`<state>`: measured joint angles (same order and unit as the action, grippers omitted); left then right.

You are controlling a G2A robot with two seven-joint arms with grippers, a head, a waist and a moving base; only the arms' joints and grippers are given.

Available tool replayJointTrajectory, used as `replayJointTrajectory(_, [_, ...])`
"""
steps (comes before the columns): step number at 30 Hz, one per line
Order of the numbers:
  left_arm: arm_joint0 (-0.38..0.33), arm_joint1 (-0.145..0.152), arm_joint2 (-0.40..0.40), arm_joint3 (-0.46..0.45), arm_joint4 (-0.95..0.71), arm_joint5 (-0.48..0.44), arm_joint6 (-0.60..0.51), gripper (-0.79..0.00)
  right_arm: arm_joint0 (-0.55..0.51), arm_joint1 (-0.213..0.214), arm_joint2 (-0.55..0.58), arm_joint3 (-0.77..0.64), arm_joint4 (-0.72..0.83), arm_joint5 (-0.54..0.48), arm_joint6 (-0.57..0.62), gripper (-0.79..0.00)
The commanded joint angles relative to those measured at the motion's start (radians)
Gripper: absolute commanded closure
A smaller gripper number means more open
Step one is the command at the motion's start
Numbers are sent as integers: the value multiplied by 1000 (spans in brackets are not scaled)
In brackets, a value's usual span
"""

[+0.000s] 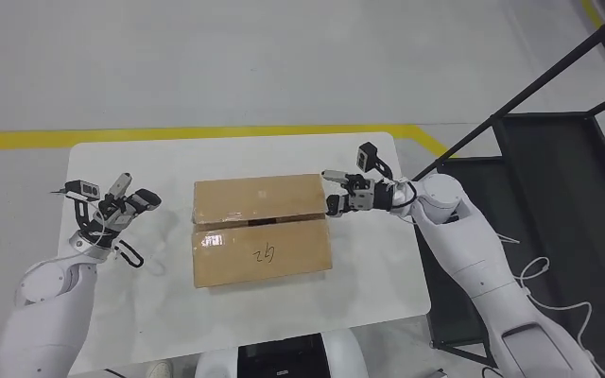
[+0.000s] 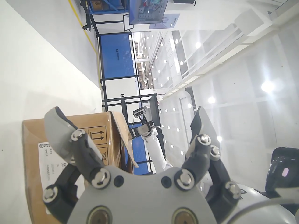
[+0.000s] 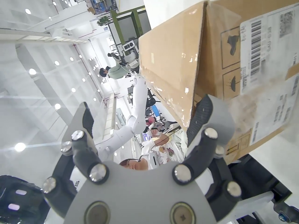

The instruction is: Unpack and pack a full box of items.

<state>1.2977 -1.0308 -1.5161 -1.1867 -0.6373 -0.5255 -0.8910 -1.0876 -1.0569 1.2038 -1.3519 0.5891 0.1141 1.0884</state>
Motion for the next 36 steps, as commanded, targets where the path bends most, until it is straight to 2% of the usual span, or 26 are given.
replayJointTrajectory(1, [0, -1, 0, -1, 3, -1, -1, -785, 3, -5, 0, 9, 67, -4, 0, -785])
replayJointTrajectory(7, [-2, -2, -2, -2, 11, 1, -4, -785, 22, -26, -14, 39, 223, 1, -37, -785])
replayJointTrajectory(14, [-6, -4, 1, -1, 18, 9, -7, -785, 79, -58, -62, 69, 313, -32, -143, -785])
replayJointTrajectory(26, [-6, -6, -1, 1, 20, 11, -17, -785, 210, -123, -178, 203, 249, -242, -325, -785])
replayJointTrajectory(30, [-4, -6, -4, 0, 14, 17, -22, -785, 268, -143, -218, 254, 158, -305, -393, -785])
replayJointTrajectory(36, [1, -7, -9, -3, 11, 20, -27, -785, 361, -171, -294, 356, -25, -336, -450, -785])
